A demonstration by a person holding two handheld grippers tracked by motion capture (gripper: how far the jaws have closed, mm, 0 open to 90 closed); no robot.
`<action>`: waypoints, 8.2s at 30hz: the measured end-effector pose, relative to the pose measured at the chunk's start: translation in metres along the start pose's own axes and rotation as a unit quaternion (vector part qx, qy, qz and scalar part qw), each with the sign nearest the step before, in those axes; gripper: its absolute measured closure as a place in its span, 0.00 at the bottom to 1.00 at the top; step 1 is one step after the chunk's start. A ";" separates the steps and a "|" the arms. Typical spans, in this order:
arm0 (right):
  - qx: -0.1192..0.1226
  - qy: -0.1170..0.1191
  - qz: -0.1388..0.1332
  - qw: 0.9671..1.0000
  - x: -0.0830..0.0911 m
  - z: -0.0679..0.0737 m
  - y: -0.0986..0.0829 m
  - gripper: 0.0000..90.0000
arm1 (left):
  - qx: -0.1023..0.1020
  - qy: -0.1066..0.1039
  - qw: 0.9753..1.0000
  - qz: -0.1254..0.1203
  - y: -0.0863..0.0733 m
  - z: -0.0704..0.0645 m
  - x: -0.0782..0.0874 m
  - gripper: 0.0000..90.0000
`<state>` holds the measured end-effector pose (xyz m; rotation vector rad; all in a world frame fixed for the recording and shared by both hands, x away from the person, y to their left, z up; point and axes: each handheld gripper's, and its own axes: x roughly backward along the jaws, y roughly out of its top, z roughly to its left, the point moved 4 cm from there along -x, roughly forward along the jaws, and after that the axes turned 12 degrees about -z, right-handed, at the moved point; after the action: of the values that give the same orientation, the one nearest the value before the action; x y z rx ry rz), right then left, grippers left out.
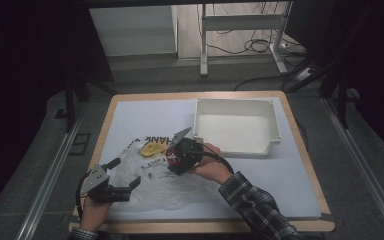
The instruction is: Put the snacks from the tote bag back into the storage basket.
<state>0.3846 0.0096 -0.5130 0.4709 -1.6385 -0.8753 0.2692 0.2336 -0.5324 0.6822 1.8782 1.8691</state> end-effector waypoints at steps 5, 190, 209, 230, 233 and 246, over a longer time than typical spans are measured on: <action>0.002 -0.001 -0.001 1.000 0.006 -0.001 0.000 0.28 | -0.003 0.004 1.000 -0.006 0.001 0.001 0.001 0.01; -0.031 -0.056 0.012 0.998 0.018 -0.172 -0.052 0.28 | -0.008 0.011 1.000 -0.017 0.002 0.002 0.003 0.01; -0.034 -0.048 0.012 0.998 0.005 -0.175 -0.052 0.28 | -0.009 0.010 1.000 -0.017 0.003 0.002 0.003 0.01; -0.050 -0.057 -0.006 0.997 0.004 -0.177 -0.054 0.28 | -0.011 0.011 1.000 -0.016 0.002 0.001 0.002 0.01; -0.053 -0.057 -0.004 0.997 0.003 -0.177 -0.054 0.25 | -0.012 0.010 1.000 -0.015 0.002 0.001 0.002 0.01; -0.056 -0.065 -0.011 0.996 0.006 -0.178 -0.055 0.11 | -0.013 0.011 1.000 -0.014 0.002 0.001 0.002 0.01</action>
<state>0.5453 -0.0816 -0.5402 0.3616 -1.6956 -1.0264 0.2681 0.2356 -0.5301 0.6255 1.8640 1.8866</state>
